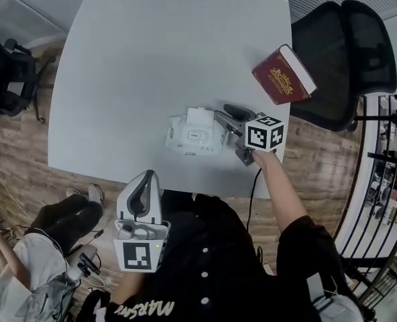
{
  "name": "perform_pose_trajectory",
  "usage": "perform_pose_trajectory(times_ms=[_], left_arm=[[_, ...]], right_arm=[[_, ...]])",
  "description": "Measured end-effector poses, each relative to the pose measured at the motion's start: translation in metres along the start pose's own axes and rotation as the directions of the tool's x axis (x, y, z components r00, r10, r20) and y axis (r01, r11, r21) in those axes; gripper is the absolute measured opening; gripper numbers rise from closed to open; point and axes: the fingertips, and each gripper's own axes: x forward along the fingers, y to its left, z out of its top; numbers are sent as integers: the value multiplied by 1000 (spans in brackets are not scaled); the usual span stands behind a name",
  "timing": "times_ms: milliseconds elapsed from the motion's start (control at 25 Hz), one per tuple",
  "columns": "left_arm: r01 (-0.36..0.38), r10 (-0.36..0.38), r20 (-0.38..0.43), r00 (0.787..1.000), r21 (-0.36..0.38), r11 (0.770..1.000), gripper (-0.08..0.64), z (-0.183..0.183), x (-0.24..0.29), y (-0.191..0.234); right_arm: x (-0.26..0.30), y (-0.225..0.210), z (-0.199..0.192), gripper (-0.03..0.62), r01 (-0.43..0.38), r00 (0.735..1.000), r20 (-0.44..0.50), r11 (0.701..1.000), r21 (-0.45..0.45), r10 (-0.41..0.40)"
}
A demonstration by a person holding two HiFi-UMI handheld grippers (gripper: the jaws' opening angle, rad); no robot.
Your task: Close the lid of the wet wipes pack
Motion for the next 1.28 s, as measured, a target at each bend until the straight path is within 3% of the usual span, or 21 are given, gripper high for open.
perform_pose_trajectory(times_ms=[360, 600, 680, 880, 1080, 1280], left_arm=[[-7, 4, -83, 997, -31, 999, 6, -26, 9, 7], [-27, 23, -105, 994, -40, 999, 5, -32, 9, 16], [-30, 27, -85, 996, -32, 999, 6, -29, 11, 19], [-30, 30, -37, 999, -3, 1000, 6, -21, 12, 24], [-30, 30, -41, 999, -2, 1000, 5, -19, 7, 18], [-15, 15, 4, 1000, 13, 1000, 5, -8, 2, 9]], right_arm=[[35, -20, -34, 210, -9, 974, -226, 1000, -15, 5], [46, -18, -46, 189, -41, 947, -322, 998, -42, 26], [45, -18, -45, 139, -47, 946, -324, 997, -64, 23], [41, -15, -37, 87, -65, 954, -297, 994, -89, 36], [30, 1, -29, 80, -111, 957, -282, 984, -139, 69], [14, 29, -33, 60, -197, 952, -274, 957, -212, 135]])
